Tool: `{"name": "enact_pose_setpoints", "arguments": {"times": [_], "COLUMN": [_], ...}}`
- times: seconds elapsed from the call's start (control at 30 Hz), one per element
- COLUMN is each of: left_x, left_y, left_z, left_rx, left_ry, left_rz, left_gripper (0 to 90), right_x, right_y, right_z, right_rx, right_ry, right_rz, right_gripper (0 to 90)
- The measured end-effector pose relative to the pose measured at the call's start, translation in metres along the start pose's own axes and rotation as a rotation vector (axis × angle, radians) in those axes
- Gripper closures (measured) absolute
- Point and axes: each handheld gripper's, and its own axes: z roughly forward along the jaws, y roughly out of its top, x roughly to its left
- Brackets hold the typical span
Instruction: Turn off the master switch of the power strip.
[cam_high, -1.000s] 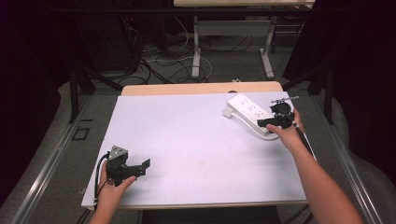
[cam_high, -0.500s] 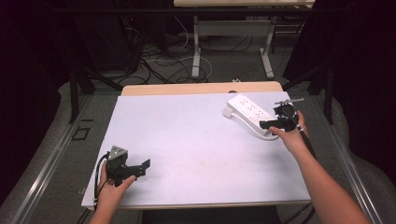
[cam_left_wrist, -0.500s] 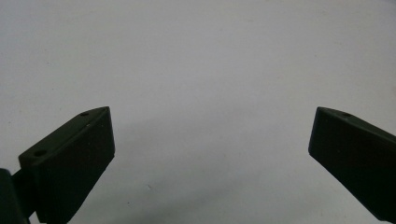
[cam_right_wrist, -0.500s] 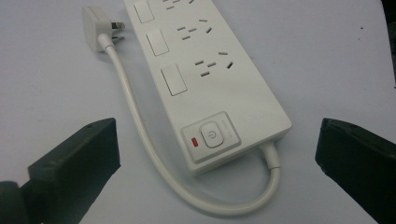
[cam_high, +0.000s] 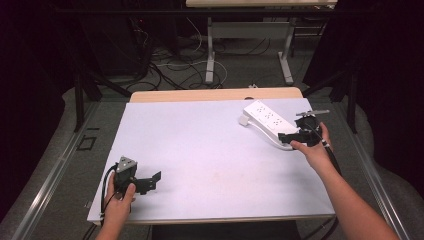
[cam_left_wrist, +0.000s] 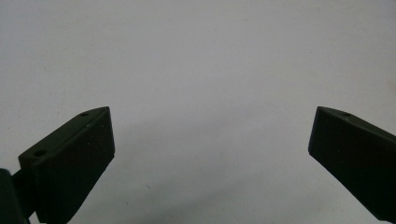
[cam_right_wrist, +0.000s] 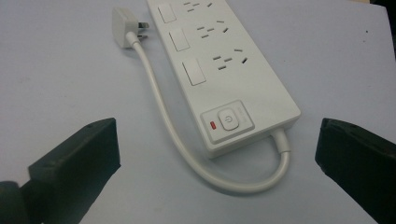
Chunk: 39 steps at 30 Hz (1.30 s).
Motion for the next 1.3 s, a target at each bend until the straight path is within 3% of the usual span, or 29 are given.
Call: {"name": "enact_pose_setpoints", "arguments": {"times": [0.57,0.9,1.3], "left_x": [0.001,0.001,0.001], "left_y": [0.0,0.0,0.0], "left_z": [0.0,0.0,-0.001], "left_rx": [0.006,0.012,0.009], "left_ry": [-0.006,-0.009,-0.012], "left_rz": [-0.016,-0.008,-0.016], "left_gripper": [0.5,0.5,0.5], "right_x": [0.013,0.013,0.015], "right_y": [-0.026,-0.046,-0.068], "right_z": [-0.025,-0.036,-0.045], "right_rx": [-0.046,-0.067,-0.034], "right_ry": [0.058,0.074,0.077], "right_rz": [-0.059,-0.042,-0.043], "right_gripper": [0.0,0.0,0.0]}}
